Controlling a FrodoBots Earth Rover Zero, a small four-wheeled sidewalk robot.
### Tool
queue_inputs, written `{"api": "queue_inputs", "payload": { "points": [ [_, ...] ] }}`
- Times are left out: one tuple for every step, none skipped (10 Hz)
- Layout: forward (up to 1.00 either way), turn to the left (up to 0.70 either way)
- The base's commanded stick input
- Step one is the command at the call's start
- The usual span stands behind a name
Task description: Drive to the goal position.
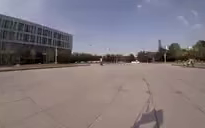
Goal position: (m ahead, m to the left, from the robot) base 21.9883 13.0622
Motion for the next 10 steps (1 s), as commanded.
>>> {"api": "queue_inputs", "payload": {
  "points": [
    [1.0,-0.01],
    [1.0,0.0],
    [1.0,0.0],
    [1.0,0.0],
    [1.0,0.0],
    [1.0,0.0],
    [1.0,0.0],
    [1.0,0.0],
    [1.0,0.0],
    [1.0,0.0]
  ]
}}
